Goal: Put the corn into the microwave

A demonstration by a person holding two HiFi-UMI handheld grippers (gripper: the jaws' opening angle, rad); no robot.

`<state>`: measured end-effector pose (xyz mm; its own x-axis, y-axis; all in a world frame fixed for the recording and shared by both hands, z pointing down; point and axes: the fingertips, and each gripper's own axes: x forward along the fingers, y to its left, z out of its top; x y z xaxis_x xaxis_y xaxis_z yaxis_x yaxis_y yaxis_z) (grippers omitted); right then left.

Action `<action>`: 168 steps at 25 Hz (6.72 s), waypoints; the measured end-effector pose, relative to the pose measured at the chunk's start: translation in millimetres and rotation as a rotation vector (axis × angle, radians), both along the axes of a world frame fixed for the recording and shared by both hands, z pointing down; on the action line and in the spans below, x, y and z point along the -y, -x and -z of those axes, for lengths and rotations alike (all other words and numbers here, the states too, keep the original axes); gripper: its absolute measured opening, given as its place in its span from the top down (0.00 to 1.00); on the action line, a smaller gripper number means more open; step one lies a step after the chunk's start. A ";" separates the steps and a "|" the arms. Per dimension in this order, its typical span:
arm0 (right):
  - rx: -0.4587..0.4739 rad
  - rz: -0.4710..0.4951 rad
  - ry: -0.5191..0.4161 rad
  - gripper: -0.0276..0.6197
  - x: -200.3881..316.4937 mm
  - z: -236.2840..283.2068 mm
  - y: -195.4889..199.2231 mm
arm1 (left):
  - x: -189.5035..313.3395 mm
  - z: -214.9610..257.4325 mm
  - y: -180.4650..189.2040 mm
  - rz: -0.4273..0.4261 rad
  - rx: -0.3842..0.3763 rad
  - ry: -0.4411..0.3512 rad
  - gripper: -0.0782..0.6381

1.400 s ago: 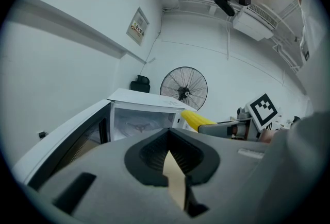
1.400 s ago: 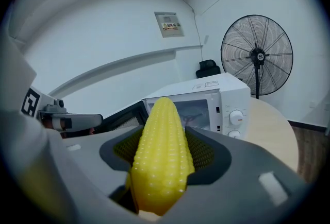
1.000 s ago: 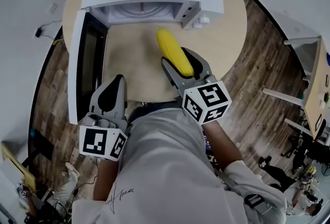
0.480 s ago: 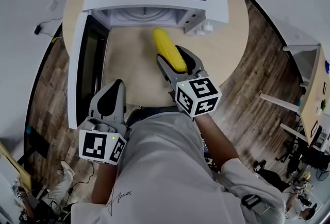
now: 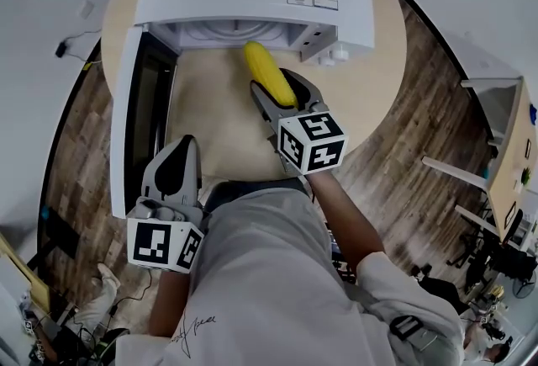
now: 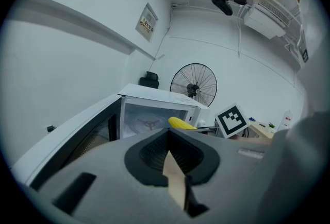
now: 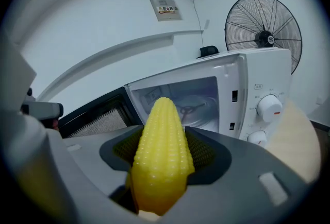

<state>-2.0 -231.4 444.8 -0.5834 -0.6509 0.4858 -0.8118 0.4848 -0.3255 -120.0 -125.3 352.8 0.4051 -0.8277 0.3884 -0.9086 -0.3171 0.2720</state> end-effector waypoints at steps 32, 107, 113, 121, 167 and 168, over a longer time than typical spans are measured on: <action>-0.046 -0.028 0.013 0.55 68.3 -47.3 13.5 | -2.6 -15.0 -12.8 0.009 -0.004 0.055 0.90; -0.459 0.126 -0.206 0.55 170.8 -105.8 69.1 | -6.4 -40.6 5.2 0.085 0.060 0.156 0.90; -0.459 0.117 -0.205 0.55 172.2 -106.2 70.5 | -5.6 -41.6 11.7 0.097 0.055 0.160 0.90; -0.463 0.111 -0.212 0.55 172.1 -107.0 70.7 | -5.8 -41.1 14.1 0.099 0.051 0.153 0.90; -0.411 0.053 -0.219 0.46 148.6 -73.8 58.1 | -25.5 -15.5 12.4 0.091 0.027 0.070 0.90; -0.409 0.053 -0.219 0.46 147.1 -72.8 57.6 | -26.3 -14.5 11.9 0.090 0.025 0.067 0.90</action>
